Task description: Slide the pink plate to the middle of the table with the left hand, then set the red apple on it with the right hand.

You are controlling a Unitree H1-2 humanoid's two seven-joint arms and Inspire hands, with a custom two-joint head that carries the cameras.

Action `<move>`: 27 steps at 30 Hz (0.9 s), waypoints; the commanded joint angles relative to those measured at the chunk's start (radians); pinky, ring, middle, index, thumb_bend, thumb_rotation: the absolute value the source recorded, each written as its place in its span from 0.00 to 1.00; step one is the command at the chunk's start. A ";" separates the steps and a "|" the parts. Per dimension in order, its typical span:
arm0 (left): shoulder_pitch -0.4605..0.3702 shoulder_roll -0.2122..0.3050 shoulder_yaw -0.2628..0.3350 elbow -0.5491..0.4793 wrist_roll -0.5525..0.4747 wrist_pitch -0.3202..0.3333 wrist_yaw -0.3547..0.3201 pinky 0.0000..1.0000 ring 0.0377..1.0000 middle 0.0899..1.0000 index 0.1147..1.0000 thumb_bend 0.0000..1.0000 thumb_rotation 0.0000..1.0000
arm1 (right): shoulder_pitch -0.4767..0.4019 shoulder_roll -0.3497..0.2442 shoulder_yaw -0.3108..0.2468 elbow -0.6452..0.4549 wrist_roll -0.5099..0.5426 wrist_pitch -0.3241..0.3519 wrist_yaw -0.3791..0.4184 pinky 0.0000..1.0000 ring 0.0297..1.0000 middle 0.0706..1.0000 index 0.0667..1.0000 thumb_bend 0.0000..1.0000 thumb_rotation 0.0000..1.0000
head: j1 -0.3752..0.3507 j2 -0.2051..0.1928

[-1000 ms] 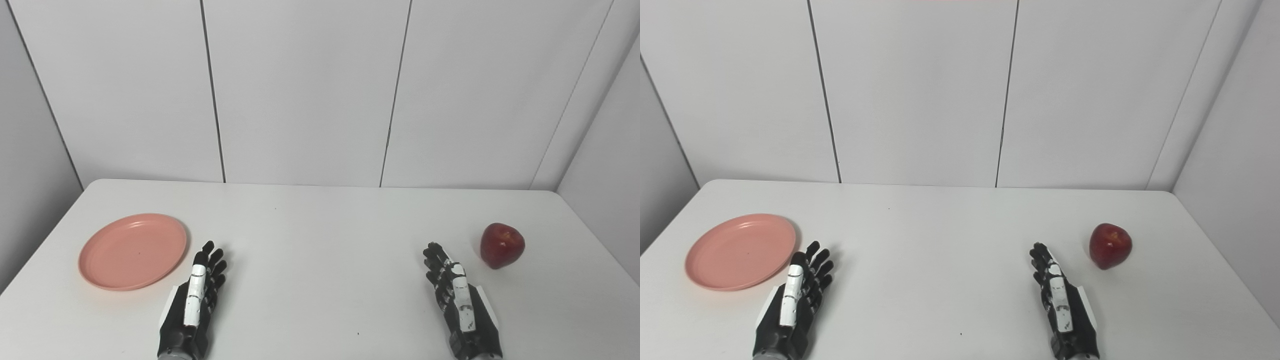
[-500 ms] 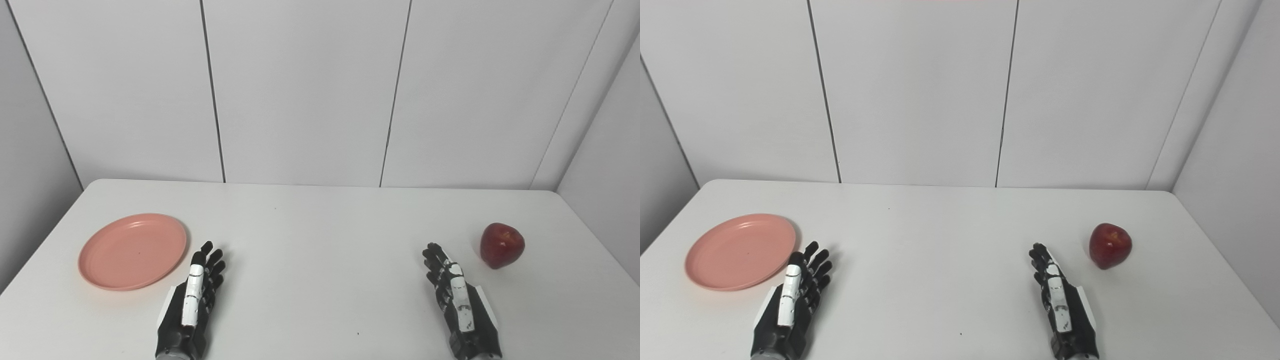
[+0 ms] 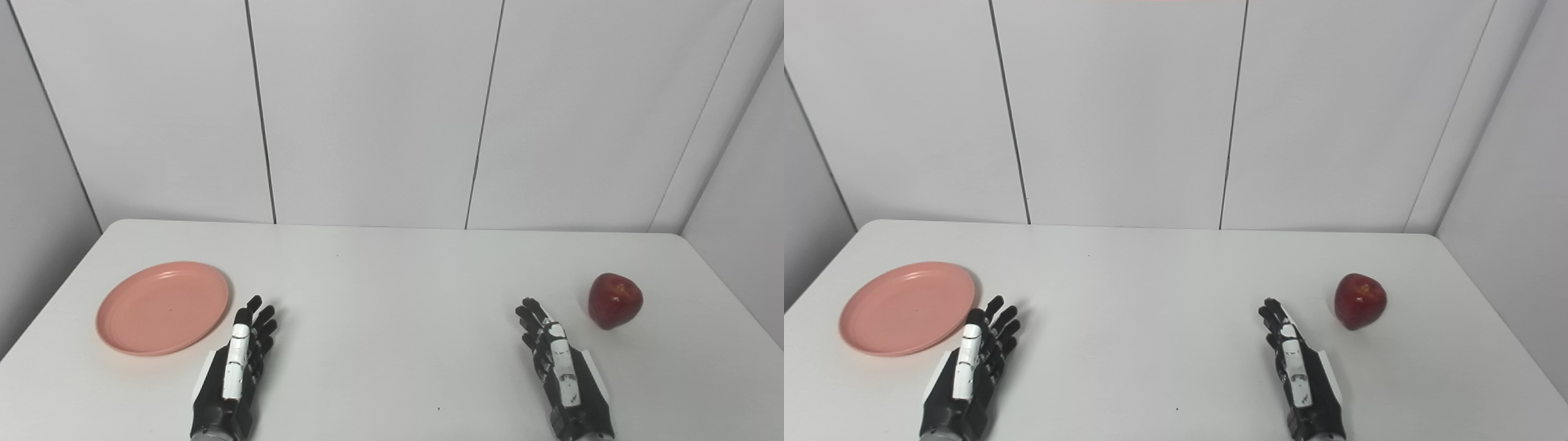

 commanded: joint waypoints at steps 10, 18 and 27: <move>0.005 0.004 -0.010 -0.003 0.016 -0.016 0.002 1.00 0.96 0.95 0.95 0.73 1.00 | -0.016 -0.008 -0.004 0.021 0.015 -0.035 0.023 1.00 0.97 0.92 0.91 0.91 1.00 | 0.039 -0.031; 0.004 -0.027 -0.036 0.032 0.043 -0.048 0.021 1.00 0.95 0.94 0.94 0.71 1.00 | -0.015 -0.038 -0.027 0.055 0.047 -0.042 0.048 1.00 0.97 0.92 0.91 0.90 1.00 | 0.128 -0.070; -0.004 -0.055 -0.070 0.085 0.065 -0.103 0.045 1.00 0.97 0.95 0.95 0.71 1.00 | -0.018 -0.072 -0.048 0.098 0.082 -0.061 0.080 1.00 0.96 0.93 0.92 0.86 1.00 | 0.220 -0.113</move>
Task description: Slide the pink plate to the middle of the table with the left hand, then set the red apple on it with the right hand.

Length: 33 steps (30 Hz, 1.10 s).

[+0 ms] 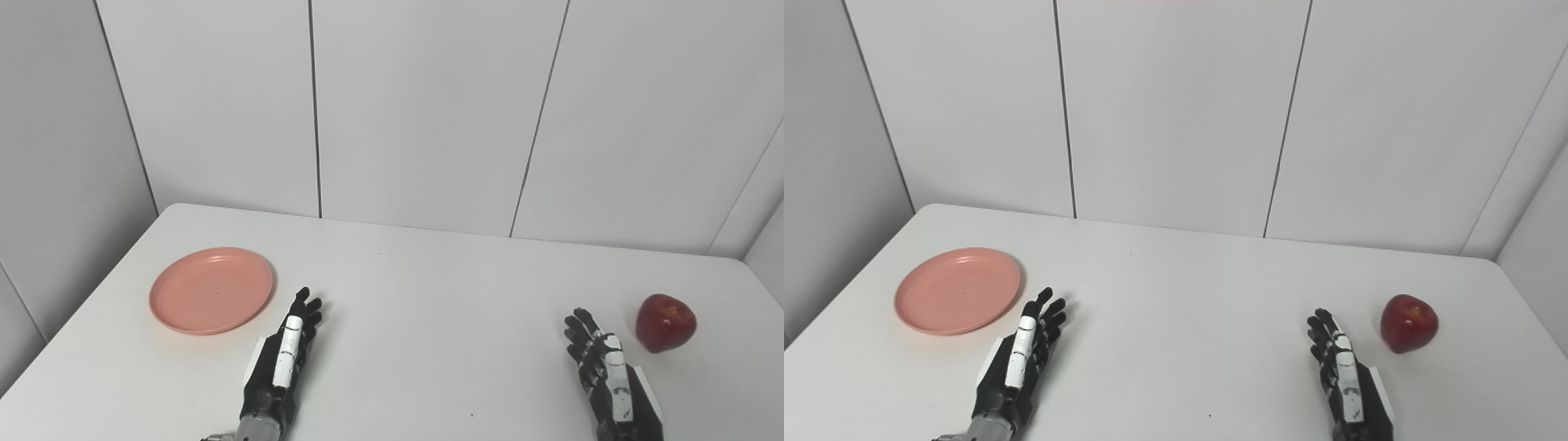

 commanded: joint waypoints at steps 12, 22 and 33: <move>-0.010 -0.049 -0.030 0.083 0.014 -0.073 0.019 1.00 0.98 0.96 0.96 0.66 1.00 | -0.001 -0.032 -0.032 0.110 0.049 -0.104 0.066 1.00 0.98 0.95 0.93 0.86 1.00 | 0.054 -0.056; -0.014 -0.059 -0.026 0.129 0.026 -0.109 0.020 1.00 0.97 0.95 0.95 0.68 0.99 | -0.006 -0.034 -0.036 0.145 0.047 -0.121 0.080 1.00 0.97 0.95 0.93 0.83 1.00 | 0.067 -0.098; -0.019 -0.065 -0.025 0.155 0.034 -0.134 0.022 1.00 0.97 0.95 0.95 0.66 0.99 | -0.011 -0.040 -0.037 0.168 0.054 -0.130 0.092 1.00 0.99 0.96 0.95 0.82 1.00 | 0.077 -0.116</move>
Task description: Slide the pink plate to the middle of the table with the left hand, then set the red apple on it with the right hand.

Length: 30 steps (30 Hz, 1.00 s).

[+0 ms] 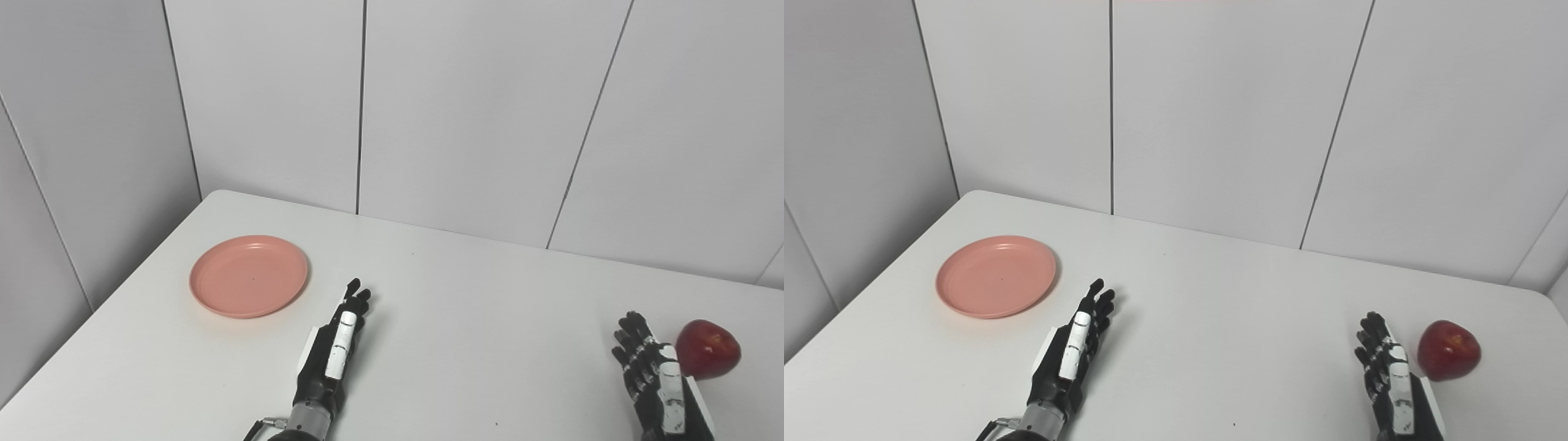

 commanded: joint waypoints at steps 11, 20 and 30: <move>0.018 -0.013 -0.001 0.047 0.004 -0.002 0.003 1.00 0.97 0.95 0.95 0.66 0.99 | 0.039 0.007 -0.003 0.068 0.013 -0.045 0.021 1.00 0.98 0.96 0.94 0.82 1.00 | 0.005 -0.026; 0.016 -0.012 -0.004 0.052 0.011 -0.008 0.003 1.00 0.97 0.96 0.95 0.64 0.99 | 0.038 0.002 0.002 0.070 0.001 -0.050 0.022 1.00 0.98 0.95 0.94 0.80 1.00 | 0.009 -0.024; 0.012 0.019 0.000 0.063 -0.008 -0.086 -0.036 1.00 0.95 0.95 0.92 0.71 0.98 | 0.038 0.019 0.010 0.063 -0.010 -0.045 0.016 1.00 0.97 0.94 0.93 0.81 1.00 | -0.007 -0.025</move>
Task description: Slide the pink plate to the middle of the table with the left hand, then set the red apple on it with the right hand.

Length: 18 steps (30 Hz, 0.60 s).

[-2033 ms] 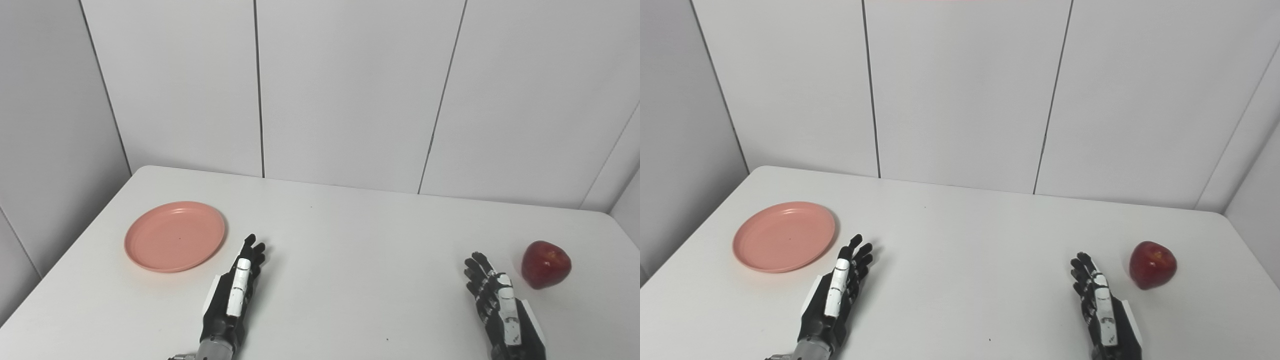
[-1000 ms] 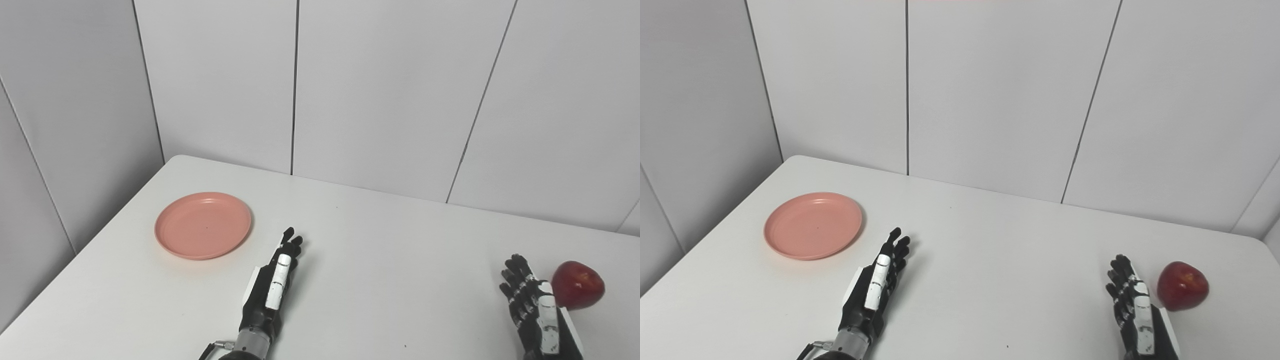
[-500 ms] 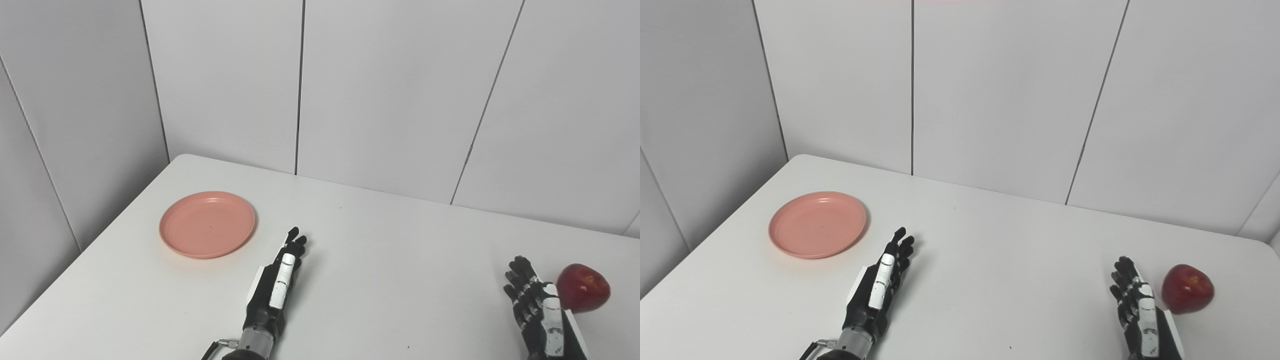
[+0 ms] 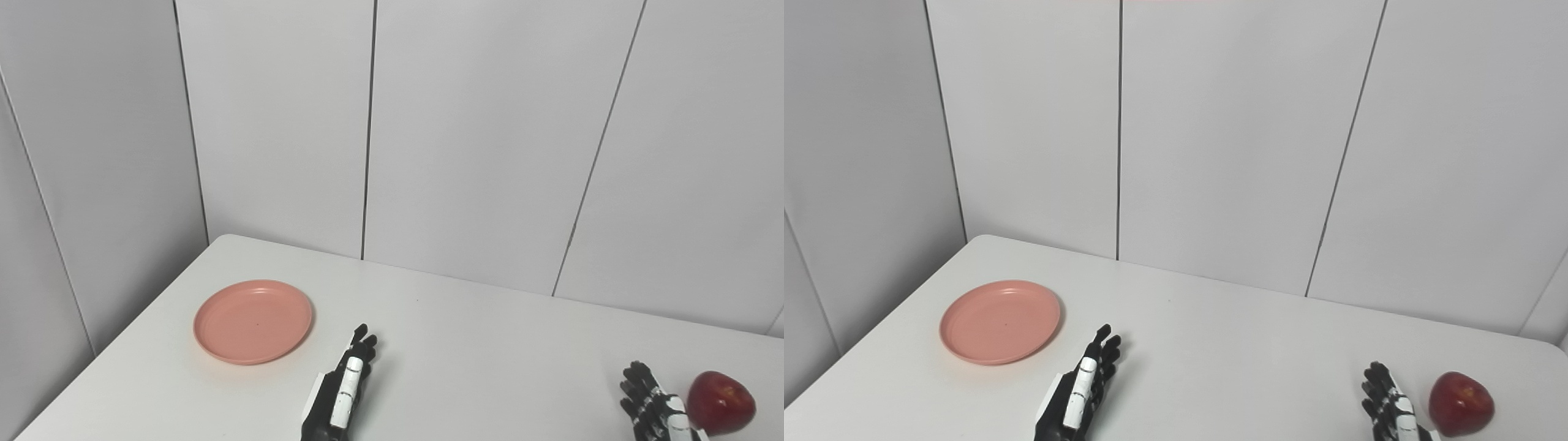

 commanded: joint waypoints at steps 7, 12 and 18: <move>0.019 0.029 0.011 -0.013 -0.016 -0.060 -0.032 0.97 0.91 0.89 0.85 0.79 0.95 | 0.050 0.025 0.011 0.035 0.003 -0.039 0.009 1.00 0.96 0.94 0.93 0.81 1.00 | -0.006 0.013; -0.013 0.042 0.026 -0.079 -0.037 -0.001 -0.037 0.94 0.90 0.88 0.86 0.81 0.96 | 0.058 0.032 0.019 0.011 -0.008 -0.032 0.001 1.00 0.96 0.94 0.93 0.80 1.00 | -0.018 0.030; -0.078 0.082 0.037 -0.110 -0.040 0.041 -0.052 0.94 0.91 0.86 0.87 0.89 0.98 | 0.067 0.041 0.026 -0.022 -0.016 -0.007 -0.010 1.00 0.96 0.94 0.93 0.80 1.00 | -0.026 0.041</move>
